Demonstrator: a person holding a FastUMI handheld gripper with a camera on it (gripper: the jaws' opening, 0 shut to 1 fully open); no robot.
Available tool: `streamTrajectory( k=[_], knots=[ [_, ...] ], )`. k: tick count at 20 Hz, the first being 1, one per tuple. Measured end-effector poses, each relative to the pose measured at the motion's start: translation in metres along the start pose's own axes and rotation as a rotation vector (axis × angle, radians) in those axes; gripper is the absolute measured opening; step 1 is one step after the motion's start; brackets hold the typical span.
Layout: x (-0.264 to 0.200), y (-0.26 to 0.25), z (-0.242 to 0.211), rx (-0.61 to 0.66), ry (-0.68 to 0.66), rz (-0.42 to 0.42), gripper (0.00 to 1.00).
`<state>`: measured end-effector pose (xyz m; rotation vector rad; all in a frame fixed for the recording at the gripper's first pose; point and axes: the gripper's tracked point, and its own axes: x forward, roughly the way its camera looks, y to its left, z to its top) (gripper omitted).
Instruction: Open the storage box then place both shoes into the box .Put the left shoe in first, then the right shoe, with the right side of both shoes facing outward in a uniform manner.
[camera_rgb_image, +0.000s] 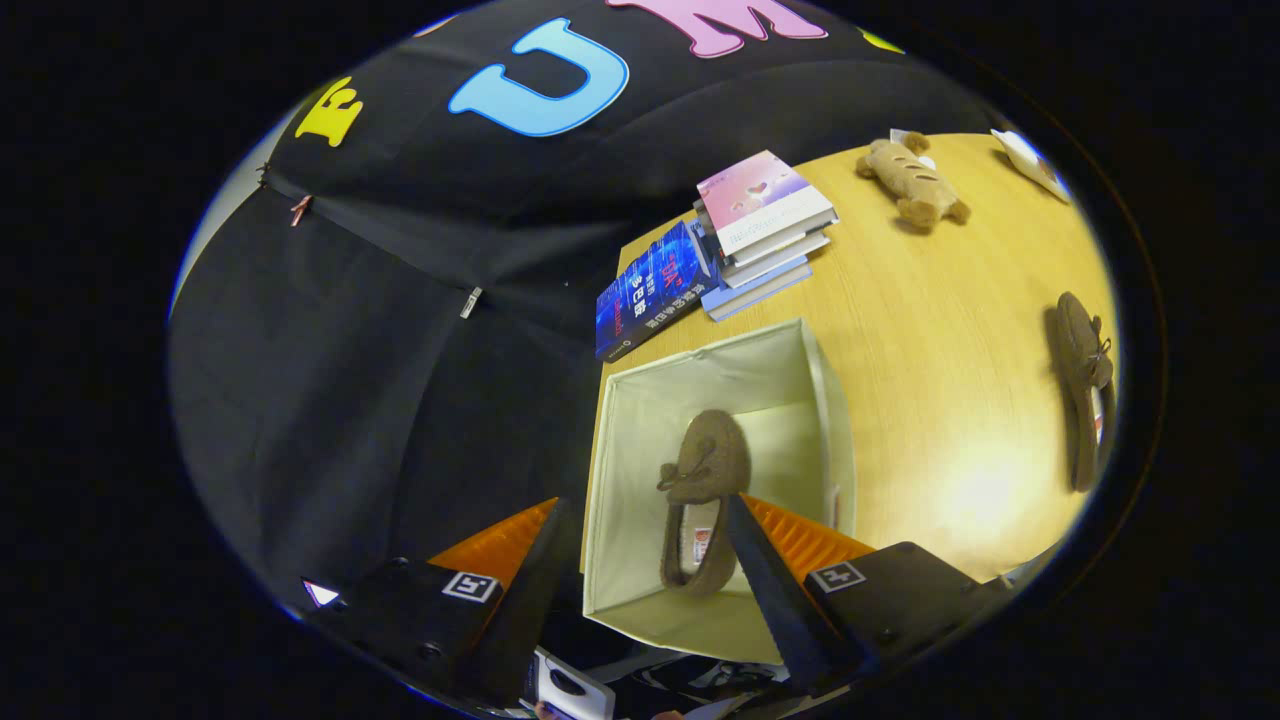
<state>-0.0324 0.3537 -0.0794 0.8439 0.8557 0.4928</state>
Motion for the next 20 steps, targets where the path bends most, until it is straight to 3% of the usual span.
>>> streamTrajectory(
  k=[8, 20],
  knots=[
    [-0.086, -0.078, 0.041, -0.145, -0.099, -0.072, 0.96],
    [-0.180, -0.304, 0.074, -0.217, -0.102, -0.432, 0.97]
  ],
)
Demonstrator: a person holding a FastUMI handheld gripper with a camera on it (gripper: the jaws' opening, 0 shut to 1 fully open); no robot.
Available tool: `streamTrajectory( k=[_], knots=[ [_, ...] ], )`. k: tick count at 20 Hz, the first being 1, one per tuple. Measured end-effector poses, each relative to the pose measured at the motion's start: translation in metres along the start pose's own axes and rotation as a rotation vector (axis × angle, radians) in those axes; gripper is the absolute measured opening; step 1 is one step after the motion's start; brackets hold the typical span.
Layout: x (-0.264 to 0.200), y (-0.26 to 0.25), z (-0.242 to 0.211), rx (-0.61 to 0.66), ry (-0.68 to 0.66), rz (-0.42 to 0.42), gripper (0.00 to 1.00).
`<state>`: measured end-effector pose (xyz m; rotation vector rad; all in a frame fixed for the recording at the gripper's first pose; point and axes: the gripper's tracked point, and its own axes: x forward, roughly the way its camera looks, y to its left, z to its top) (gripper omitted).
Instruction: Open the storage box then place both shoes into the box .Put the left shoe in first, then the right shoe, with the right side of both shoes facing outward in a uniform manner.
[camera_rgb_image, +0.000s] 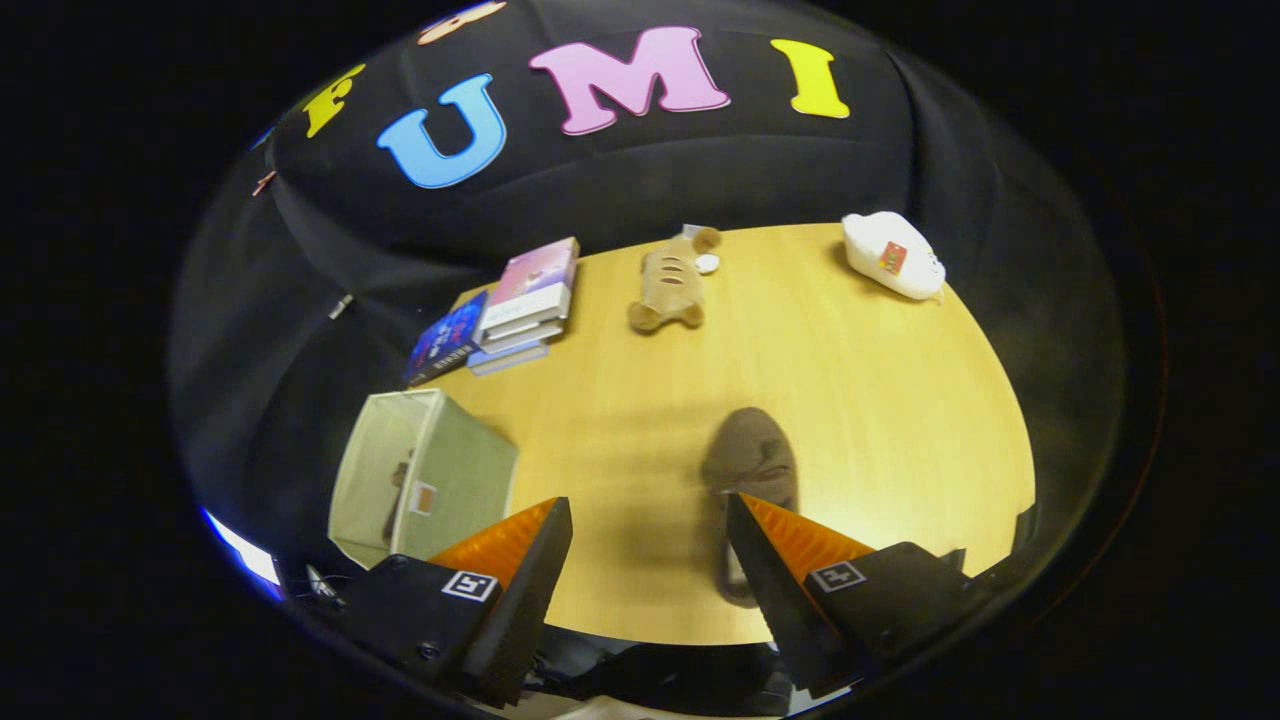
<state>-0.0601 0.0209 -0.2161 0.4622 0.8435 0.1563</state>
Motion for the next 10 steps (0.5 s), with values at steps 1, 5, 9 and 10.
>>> streamTrajectory(
  k=[1, 5, 9, 10],
  knots=[
    [0.005, -0.018, -0.007, -0.004, 0.014, -0.027, 0.97],
    [0.036, -0.071, -0.034, -0.019, 0.101, -0.099, 0.97],
    [0.072, -0.088, -0.058, -0.010, 0.187, -0.098, 0.88],
    [0.080, -0.088, -0.062, -0.003, 0.202, -0.092, 0.88]
  ],
)
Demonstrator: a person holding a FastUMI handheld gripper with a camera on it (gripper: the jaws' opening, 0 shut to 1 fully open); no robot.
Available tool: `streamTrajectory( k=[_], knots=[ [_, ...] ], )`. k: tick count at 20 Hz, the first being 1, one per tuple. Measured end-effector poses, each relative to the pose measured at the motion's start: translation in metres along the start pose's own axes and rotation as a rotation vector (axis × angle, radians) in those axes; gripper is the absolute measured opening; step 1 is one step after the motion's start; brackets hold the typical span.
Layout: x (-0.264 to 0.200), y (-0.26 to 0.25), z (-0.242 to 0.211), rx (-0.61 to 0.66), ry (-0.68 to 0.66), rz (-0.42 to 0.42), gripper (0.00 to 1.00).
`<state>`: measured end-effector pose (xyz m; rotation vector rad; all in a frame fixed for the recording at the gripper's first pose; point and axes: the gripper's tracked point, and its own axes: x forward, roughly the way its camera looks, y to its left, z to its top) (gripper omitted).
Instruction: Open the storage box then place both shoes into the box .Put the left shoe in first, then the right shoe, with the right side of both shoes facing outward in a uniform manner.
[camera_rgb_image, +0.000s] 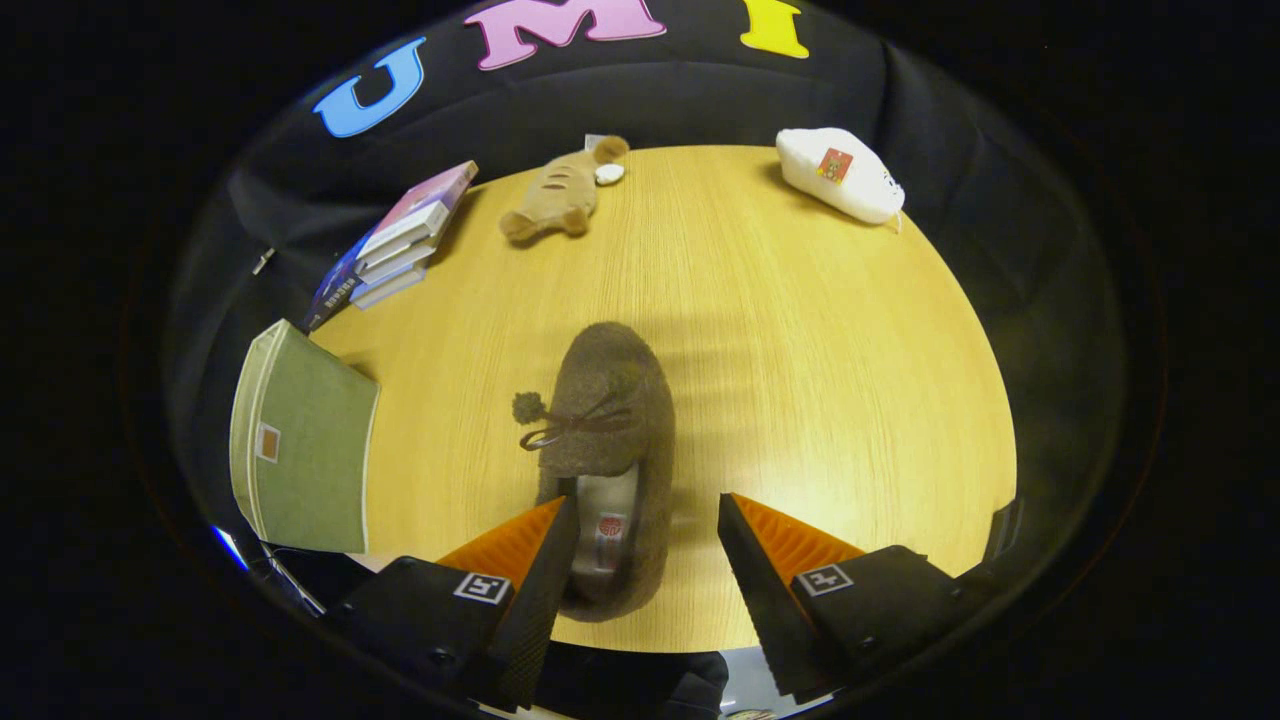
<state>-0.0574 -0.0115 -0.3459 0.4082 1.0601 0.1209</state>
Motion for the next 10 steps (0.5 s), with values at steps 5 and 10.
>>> streamTrajectory(
  k=[5, 10],
  knots=[
    [0.035, -0.002, 0.002, 0.015, 0.025, -0.019, 0.75],
    [0.051, -0.010, -0.006, 0.009, 0.060, -0.078, 0.16]
  ],
)
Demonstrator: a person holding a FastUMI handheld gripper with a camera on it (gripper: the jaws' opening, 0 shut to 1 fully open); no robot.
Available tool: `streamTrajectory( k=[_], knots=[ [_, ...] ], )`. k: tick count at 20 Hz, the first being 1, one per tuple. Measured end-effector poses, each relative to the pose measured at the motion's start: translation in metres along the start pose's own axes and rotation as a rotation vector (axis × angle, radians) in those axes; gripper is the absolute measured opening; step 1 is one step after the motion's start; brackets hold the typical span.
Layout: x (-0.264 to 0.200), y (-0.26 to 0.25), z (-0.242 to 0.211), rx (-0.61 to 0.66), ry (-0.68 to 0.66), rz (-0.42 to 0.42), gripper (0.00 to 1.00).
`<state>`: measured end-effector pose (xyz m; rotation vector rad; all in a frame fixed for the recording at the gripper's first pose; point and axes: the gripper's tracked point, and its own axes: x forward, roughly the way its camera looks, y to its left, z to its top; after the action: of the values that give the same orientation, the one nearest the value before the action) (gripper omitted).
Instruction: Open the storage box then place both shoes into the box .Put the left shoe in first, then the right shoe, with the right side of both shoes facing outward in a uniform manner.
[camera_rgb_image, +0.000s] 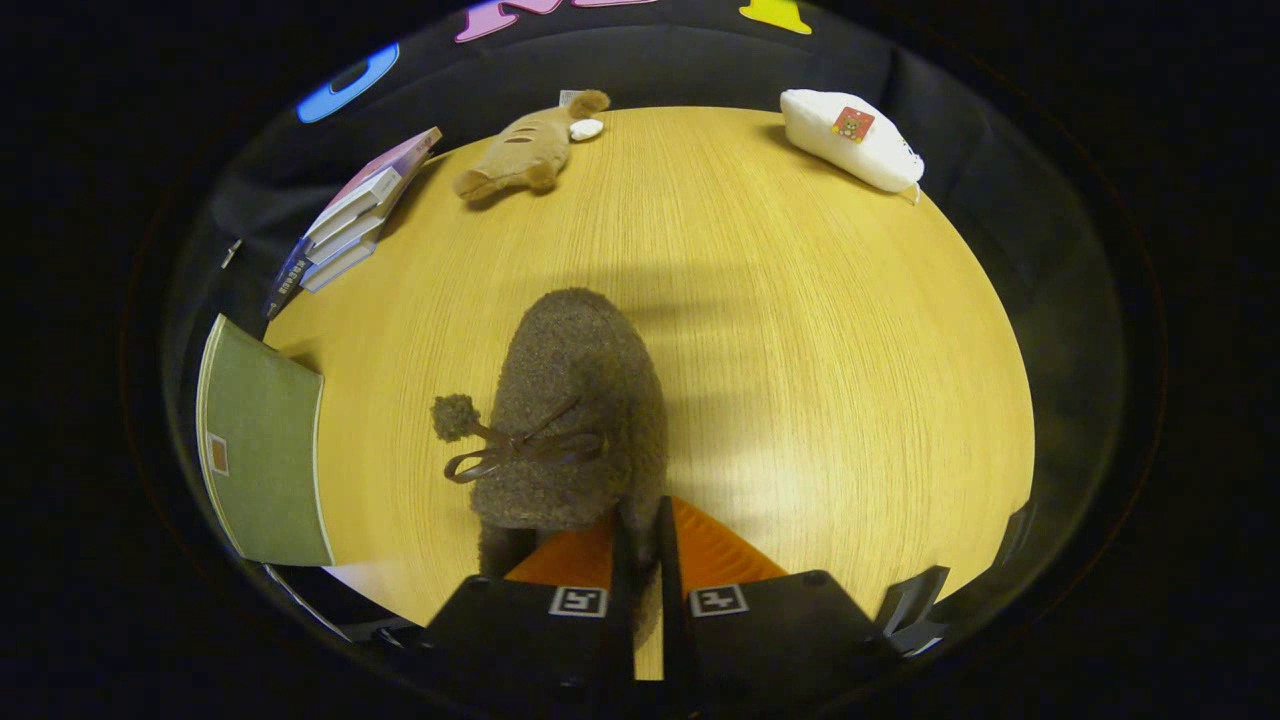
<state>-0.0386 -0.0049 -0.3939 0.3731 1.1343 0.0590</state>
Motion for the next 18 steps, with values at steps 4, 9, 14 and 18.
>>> streamTrajectory(
  k=[4, 9, 14, 18],
  knots=[
    [-0.010, 0.004, 0.001, 0.082, -0.009, 0.027, 0.05],
    [-0.048, 0.027, 0.010, 0.176, -0.057, 0.098, 0.05],
    [-0.094, 0.077, 0.028, 0.200, -0.105, 0.185, 0.05],
    [-0.135, 0.141, 0.046, 0.218, -0.140, 0.287, 0.05]
  ],
)
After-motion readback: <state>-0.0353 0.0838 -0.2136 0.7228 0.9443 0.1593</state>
